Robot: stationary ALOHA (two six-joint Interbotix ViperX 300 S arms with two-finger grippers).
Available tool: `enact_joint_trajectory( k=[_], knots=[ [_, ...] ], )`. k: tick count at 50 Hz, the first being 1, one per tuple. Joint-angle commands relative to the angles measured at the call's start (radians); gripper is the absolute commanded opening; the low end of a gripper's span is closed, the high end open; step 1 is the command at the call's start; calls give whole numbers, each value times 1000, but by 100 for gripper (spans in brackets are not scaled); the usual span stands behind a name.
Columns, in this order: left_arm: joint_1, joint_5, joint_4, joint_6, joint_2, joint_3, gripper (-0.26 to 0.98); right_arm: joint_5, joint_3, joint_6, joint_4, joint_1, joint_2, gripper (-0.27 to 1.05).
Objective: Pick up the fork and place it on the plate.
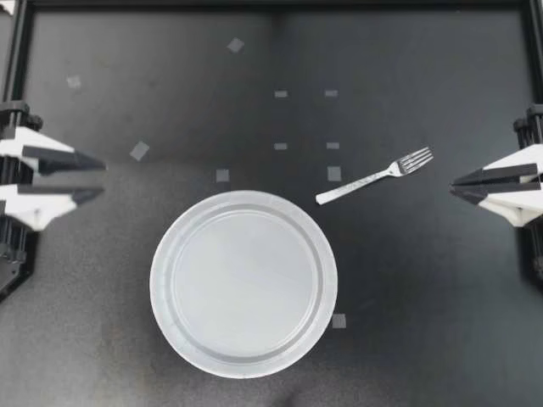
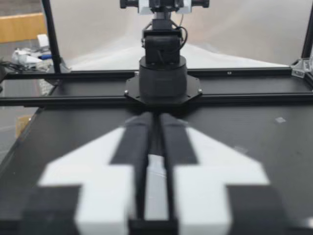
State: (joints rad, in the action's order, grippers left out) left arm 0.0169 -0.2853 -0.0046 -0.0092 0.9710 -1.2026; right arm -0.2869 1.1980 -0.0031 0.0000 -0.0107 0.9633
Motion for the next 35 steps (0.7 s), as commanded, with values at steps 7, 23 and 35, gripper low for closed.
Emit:
enact_joint_trajectory(
  k=[7,23,35],
  knots=[
    [3,14,-54,-34,37,0,-3,-3,-3,17,18,-25,49,-2],
    [3,344,-115,-74,-98,140,-3,675,-330,2,14,-311,-41,-1],
    [3,146,-117,-97,-129,87,-3,931,-489,-196,-21,-341,-371,29]
  ],
)
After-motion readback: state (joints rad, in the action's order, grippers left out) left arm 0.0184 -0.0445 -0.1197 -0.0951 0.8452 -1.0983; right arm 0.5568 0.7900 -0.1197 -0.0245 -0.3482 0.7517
